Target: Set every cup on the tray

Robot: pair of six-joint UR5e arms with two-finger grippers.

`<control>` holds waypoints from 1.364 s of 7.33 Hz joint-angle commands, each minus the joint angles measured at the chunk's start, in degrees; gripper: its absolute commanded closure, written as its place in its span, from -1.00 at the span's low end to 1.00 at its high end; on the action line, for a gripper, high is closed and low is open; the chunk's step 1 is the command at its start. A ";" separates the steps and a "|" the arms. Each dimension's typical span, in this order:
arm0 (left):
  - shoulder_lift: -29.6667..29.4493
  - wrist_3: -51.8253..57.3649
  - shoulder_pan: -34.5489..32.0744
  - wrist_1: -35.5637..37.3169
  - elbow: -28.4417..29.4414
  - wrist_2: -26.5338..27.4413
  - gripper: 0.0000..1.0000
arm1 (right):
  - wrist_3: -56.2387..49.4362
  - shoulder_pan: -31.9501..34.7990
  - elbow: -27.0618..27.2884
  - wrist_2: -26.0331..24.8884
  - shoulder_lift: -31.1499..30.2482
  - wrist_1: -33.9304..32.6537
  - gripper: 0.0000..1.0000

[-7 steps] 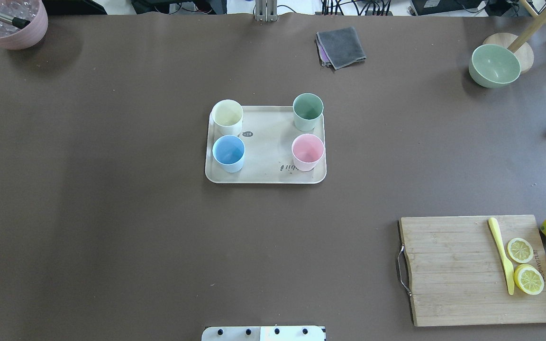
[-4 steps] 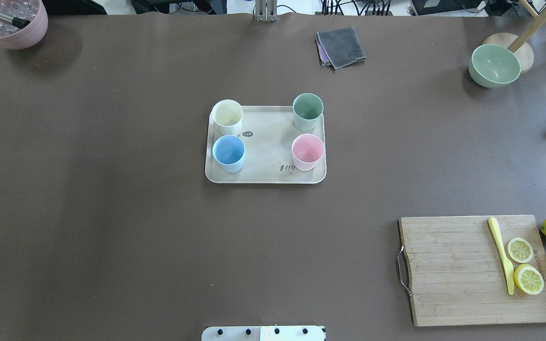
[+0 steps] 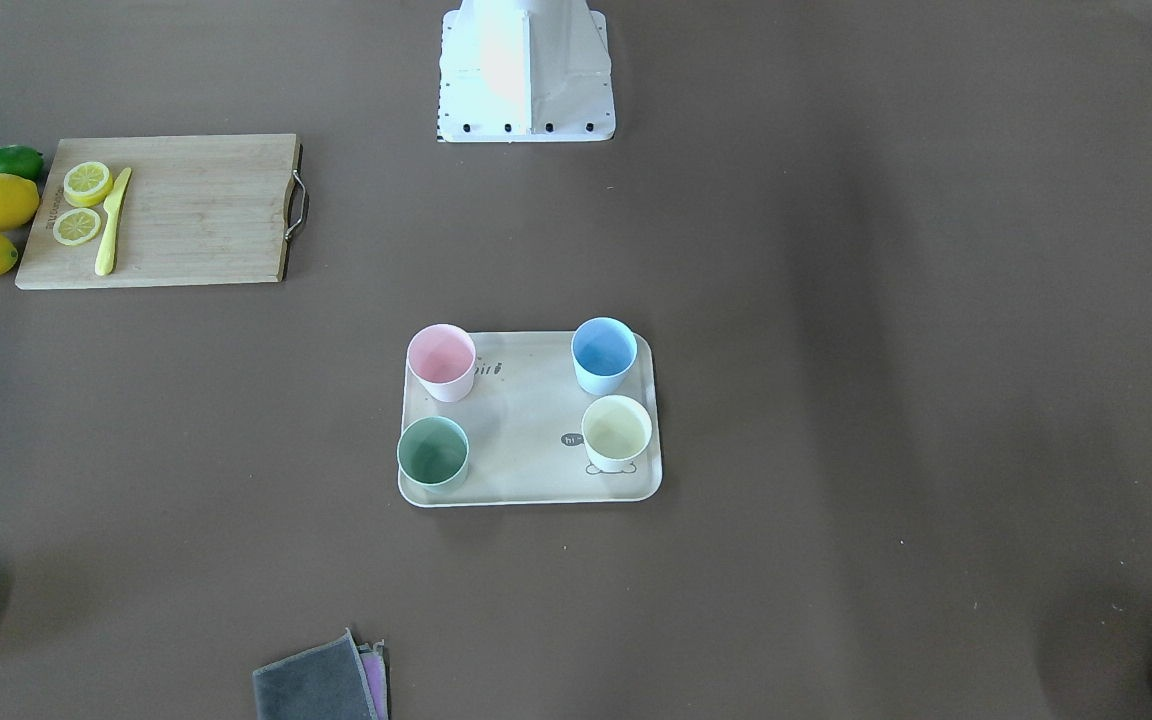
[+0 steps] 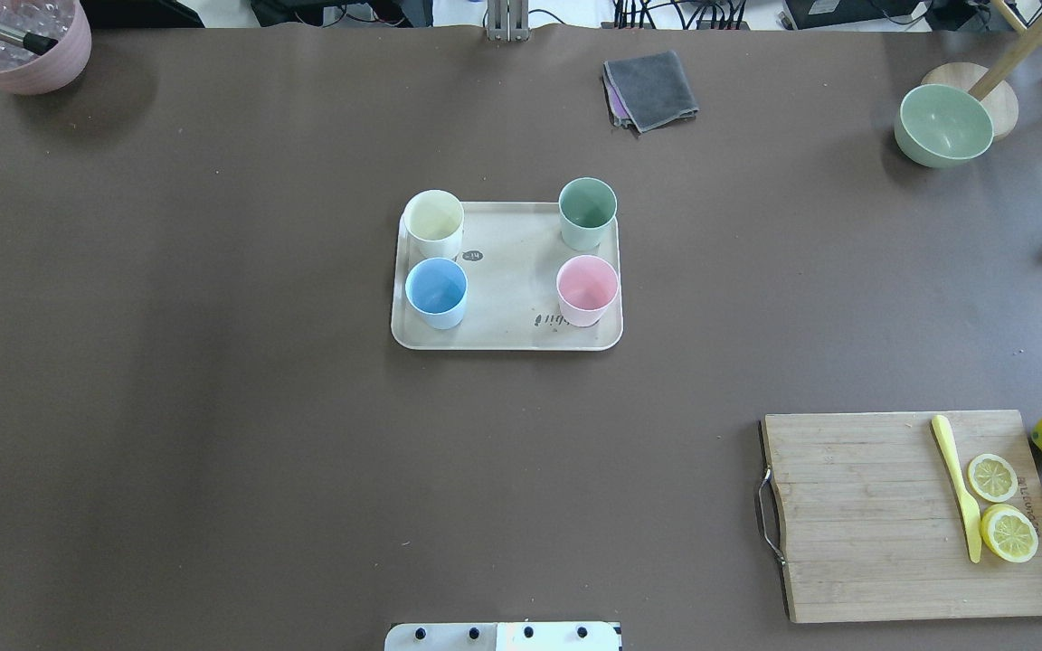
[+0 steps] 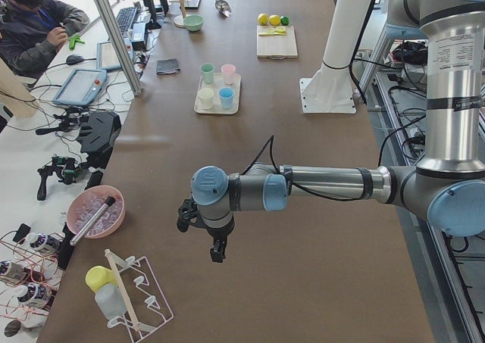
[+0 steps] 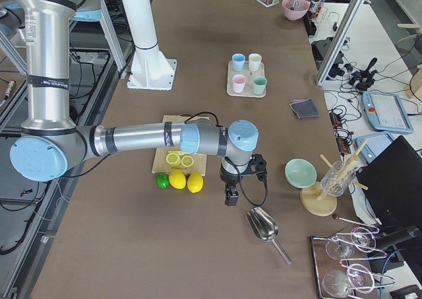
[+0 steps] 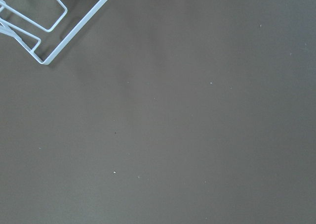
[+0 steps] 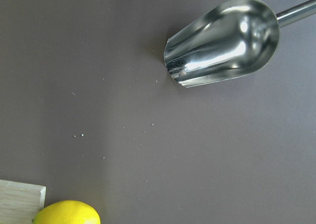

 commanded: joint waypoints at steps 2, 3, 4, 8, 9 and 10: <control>0.17 -0.02 0.02 -0.03 -0.77 0.21 -0.95 | 0.00 -0.04 0.04 0.39 0.06 0.07 -1.00; 0.17 -0.02 -0.07 -0.03 -0.69 0.21 -0.95 | 0.00 -0.04 0.04 0.74 -0.03 0.07 -1.00; 0.35 -0.02 -0.07 -0.03 -0.86 0.21 -0.95 | 0.00 -0.04 0.04 0.75 -0.03 0.07 -1.00; 0.09 -0.02 -0.07 -0.03 -0.95 0.21 -0.95 | 0.00 -0.04 0.04 0.83 -0.29 0.07 -1.00; 0.09 -0.11 -0.07 -0.03 -1.04 0.21 -0.95 | 0.00 -0.04 0.04 1.01 -0.29 0.07 -1.00; 0.17 -0.11 -0.07 -0.03 -1.73 0.29 -0.95 | 0.00 -0.04 0.13 1.01 -0.29 0.07 -1.00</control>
